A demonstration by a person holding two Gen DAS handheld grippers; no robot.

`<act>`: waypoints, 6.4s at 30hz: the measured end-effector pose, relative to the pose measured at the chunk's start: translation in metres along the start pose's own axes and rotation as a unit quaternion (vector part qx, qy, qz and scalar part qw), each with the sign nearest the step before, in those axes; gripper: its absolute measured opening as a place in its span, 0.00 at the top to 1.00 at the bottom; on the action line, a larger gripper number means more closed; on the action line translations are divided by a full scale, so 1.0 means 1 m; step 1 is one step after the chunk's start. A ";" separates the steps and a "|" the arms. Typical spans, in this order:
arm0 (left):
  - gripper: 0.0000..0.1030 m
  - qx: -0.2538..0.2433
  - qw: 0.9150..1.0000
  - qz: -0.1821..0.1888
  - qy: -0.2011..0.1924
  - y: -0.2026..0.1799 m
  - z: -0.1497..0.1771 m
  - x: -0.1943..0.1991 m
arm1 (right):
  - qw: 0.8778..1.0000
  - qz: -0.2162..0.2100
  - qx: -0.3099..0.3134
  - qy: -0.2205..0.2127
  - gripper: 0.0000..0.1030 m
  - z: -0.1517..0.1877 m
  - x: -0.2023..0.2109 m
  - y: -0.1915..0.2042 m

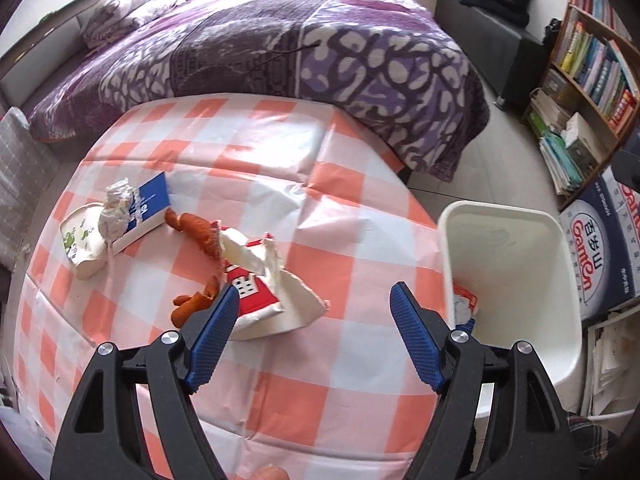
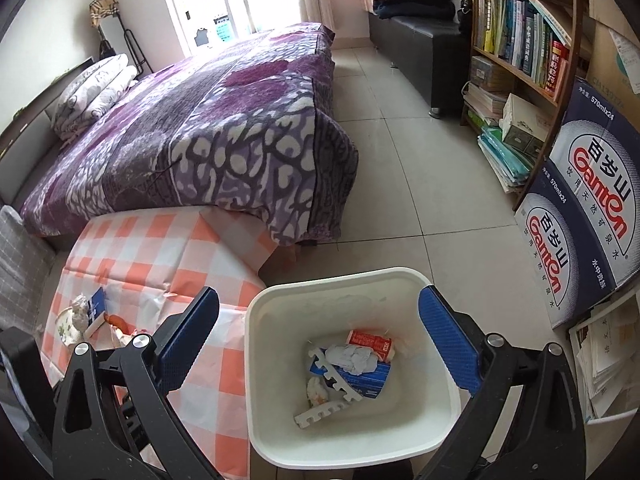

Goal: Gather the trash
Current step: 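Move both tools back to the table and grasp the red snack bag with the left tool, then grasp the orange sausage toy with the right tool while the left tool holds the red bag, then carry both items to the white bin and open both tools, then grasp the white tissue with the left tool while the right tool grasps the second sausage toy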

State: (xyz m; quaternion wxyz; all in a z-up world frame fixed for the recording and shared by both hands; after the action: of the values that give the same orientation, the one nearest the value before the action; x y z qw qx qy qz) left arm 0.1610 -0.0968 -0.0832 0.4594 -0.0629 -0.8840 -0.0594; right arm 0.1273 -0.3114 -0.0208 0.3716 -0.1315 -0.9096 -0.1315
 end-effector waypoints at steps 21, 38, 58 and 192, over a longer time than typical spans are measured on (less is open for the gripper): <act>0.74 0.055 0.998 0.015 0.021 0.070 0.004 -0.027 | 0.997 -0.019 0.064 0.050 0.07 0.026 -0.028 0.075; 0.94 0.159 0.987 0.013 -0.031 0.188 0.009 0.026 | 0.981 -0.093 0.122 0.118 0.07 0.075 -0.058 0.189; 0.93 0.221 0.975 -0.013 -0.032 0.265 0.028 0.032 | 0.969 -0.114 0.124 0.179 0.37 0.151 -0.091 0.278; 0.37 0.088 0.994 0.042 0.048 0.049 0.019 -0.023 | 0.999 0.017 0.007 0.044 0.08 0.031 -0.038 0.045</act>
State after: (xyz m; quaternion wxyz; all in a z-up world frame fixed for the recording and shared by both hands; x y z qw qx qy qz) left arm 0.1674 -0.0471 -0.1105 0.5074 -0.0561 -0.8591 0.0349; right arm 0.1486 -0.2639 -0.0629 0.4140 -0.1385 -0.8910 -0.1247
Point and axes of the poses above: each gripper's, at about its wrist camera, not at the fingertips, and x roughly against the way its jaws point, y to its left, z to its underside, the point moved 2 cm from there along -x, roughly the way its jaws point, and after that the axes turned 6 degrees about -y, right-handed, at the moved point
